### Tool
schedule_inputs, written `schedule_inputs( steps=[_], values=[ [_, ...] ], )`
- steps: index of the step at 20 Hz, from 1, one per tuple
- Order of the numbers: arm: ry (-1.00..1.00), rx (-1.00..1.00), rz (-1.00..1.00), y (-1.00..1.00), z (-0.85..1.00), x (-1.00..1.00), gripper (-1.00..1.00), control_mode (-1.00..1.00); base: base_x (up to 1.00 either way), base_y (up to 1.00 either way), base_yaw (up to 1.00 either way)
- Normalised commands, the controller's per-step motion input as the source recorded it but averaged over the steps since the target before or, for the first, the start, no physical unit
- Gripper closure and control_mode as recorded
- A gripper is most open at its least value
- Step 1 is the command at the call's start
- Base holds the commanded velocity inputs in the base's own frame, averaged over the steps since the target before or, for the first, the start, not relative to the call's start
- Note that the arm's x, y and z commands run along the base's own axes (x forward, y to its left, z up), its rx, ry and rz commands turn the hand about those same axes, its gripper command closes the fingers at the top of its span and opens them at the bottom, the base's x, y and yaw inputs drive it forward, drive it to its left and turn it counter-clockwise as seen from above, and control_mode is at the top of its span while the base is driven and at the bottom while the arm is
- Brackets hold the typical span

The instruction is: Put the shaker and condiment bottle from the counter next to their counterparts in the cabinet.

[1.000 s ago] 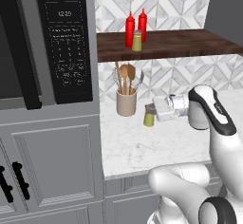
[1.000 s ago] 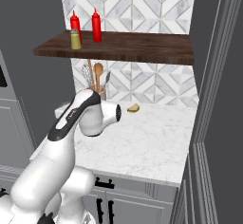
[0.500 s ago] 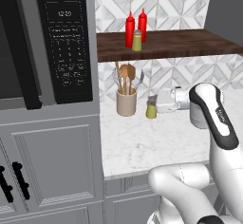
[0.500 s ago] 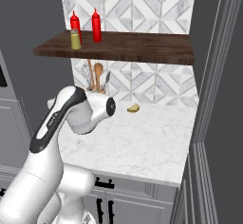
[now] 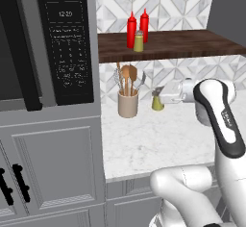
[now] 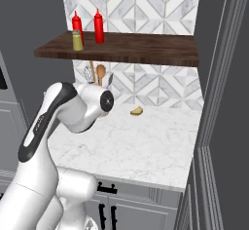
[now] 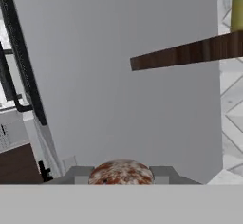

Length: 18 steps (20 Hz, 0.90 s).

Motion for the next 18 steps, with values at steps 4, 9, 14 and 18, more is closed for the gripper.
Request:
schedule_inputs(
  steps=[4, 9, 14, 18],
  values=[
    [0.0, -0.02, -0.1, -0.14, 0.47, -0.09, 1.0, -1.0, 0.0, 0.0, 0.0],
    [0.0, 0.0, -0.09, -0.15, 0.48, -0.09, 1.0, -1.0, 0.0, 0.0, 0.0],
    [0.0, 0.0, -0.08, -0.15, 0.47, -0.1, 1.0, -1.0, 0.0, 0.0, 0.0],
    [0.0, 0.0, -0.08, -0.16, 0.42, -0.12, 1.0, -1.0, 0.0, 0.0, 0.0]
  ],
)
